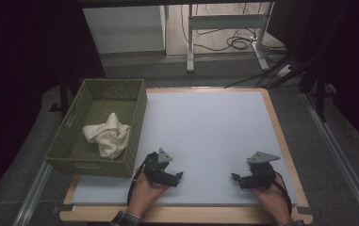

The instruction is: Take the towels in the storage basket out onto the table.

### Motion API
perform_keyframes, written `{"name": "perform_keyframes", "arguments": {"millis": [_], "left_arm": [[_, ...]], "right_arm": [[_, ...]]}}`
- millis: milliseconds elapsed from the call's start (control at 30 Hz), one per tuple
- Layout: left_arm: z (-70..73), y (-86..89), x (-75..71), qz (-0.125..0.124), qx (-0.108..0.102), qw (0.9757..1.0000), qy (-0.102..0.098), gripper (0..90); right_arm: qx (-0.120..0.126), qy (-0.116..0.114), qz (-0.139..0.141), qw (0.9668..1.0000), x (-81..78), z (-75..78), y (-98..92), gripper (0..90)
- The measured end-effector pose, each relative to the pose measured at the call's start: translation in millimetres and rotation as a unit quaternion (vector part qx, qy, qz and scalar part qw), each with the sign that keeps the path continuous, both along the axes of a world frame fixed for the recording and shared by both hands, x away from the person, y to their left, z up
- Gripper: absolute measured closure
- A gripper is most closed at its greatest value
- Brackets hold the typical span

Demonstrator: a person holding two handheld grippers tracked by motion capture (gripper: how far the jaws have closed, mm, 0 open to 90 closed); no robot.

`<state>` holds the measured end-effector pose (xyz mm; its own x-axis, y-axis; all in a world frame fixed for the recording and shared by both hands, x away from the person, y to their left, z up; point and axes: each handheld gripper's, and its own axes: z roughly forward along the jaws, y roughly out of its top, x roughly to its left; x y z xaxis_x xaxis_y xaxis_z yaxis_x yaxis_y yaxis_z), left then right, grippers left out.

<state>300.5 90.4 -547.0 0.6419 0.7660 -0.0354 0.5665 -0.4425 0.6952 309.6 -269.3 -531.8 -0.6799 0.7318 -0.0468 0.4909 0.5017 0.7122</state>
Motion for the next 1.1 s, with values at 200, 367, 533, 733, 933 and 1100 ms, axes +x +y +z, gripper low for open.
{"name": "perform_keyframes", "arguments": {"millis": [200, 367, 533, 733, 933, 1100], "left_arm": [[0.1, -0.6, 0.0, 0.0, 0.002, 1.0, 0.001, 2.9], [0.0, -0.6, 0.1, 0.0, 0.001, 1.0, 0.001, 3.0], [-0.1, 0.1, 0.6, 0.0, -0.001, 1.0, 0.002, 2.9], [0.0, 0.3, 0.6, -0.001, -0.002, 1.0, 0.003, 2.8], [0.0, 0.3, 0.8, -0.002, -0.002, 1.0, 0.004, 2.7], [0.4, -0.1, 0.4, -0.006, -0.001, 1.0, 0.002, 3.2]], "right_arm": [[0.0, 0.0, 0.0, 1.0, 0.0, 0.0, -0.1, 9.8], [0.0, 0.0, 0.0, 1.0, 0.0, -0.1, 0.0, 9.8], [0.0, 0.0, 0.0, 1.0, 0.0, -0.1, -0.1, 9.8], [0.0, 0.0, 0.0, 1.0, -0.1, -0.1, 0.0, 9.8], [0.0, 0.0, 0.0, 1.0, -0.1, -0.1, 0.0, 9.8], [0.0, -0.001, 0.0, 1.0, -0.2, -0.1, 0.0, 9.8]]}}
